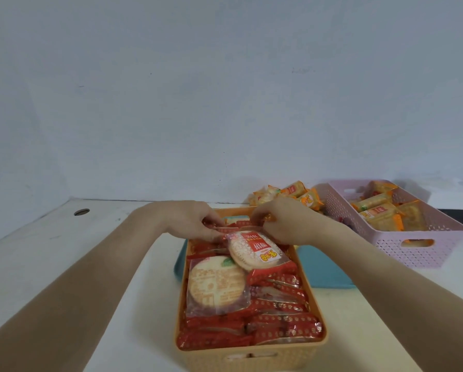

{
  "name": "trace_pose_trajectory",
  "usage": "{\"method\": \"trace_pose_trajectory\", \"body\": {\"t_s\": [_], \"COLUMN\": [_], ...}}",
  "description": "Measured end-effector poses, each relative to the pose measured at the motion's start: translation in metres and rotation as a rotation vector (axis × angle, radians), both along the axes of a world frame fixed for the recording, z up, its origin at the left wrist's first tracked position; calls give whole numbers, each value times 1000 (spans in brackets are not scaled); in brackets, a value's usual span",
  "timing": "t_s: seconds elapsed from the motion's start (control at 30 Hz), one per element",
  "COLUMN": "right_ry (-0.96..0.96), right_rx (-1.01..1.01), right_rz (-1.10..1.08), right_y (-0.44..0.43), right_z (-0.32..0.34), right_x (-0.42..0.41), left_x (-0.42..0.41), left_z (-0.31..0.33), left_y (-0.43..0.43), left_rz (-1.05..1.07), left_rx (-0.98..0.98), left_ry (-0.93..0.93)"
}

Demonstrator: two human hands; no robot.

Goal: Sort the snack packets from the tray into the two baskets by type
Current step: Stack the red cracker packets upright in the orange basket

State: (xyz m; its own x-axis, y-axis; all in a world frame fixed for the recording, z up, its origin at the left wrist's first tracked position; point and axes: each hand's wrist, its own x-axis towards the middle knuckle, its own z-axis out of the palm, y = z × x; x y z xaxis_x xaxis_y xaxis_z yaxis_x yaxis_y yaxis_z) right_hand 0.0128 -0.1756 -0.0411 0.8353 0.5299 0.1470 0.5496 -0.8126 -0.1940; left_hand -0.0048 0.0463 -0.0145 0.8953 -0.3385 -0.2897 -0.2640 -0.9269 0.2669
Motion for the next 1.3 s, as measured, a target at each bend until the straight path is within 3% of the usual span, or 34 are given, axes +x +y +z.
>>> {"method": "trace_pose_trajectory", "body": {"t_s": [0.07, 0.13, 0.2, 0.27, 0.33, 0.43, 0.53, 0.63, 0.7, 0.83, 1.03, 1.17, 1.3], "right_ry": [38, 248, 449, 454, 404, 457, 504, 475, 404, 266, 141, -33, -60], "right_rx": [196, 328, 193, 5, -21, 197, 503, 757, 823, 681, 387, -6, -248], "right_rz": [26, 108, 175, 212, 197, 204, 159, 24, -45, -59, -58, -46, -86], "right_y": [-6, -15, -21, -21, -18, -24, -36, -41, -37, -20, -4, 2, 6], "right_z": [10, 25, 34, 31, 26, 29, 36, 39, 41, 36, 21, 12, 5], "right_x": [-10, -27, -43, -48, -47, -41, -34, -20, -12, 6, 16, 15, 10], "left_x": [-3, -5, -6, -8, -8, -7, -4, 3, 9, 15, 11, 10, 5], "left_z": [2, -1, -10, -20, -26, -26, -22, -20, -22, -22, -27, -28, -23], "left_y": [3, 2, -2, -5, -5, -6, -11, -20, -28, -36, -29, -25, -17], "left_rz": [38, 39, 17, 8, 30, 42, 46, 26, 6, -10, -66, -71, -56], "left_rx": [-100, -63, 44, 71, 65, 1, -212, -239, -179, -112, -255, -288, -221], "left_ry": [19, -142, -283, -250, -235, -392, -498, -403, -338, -296, -143, -173, -336]}}
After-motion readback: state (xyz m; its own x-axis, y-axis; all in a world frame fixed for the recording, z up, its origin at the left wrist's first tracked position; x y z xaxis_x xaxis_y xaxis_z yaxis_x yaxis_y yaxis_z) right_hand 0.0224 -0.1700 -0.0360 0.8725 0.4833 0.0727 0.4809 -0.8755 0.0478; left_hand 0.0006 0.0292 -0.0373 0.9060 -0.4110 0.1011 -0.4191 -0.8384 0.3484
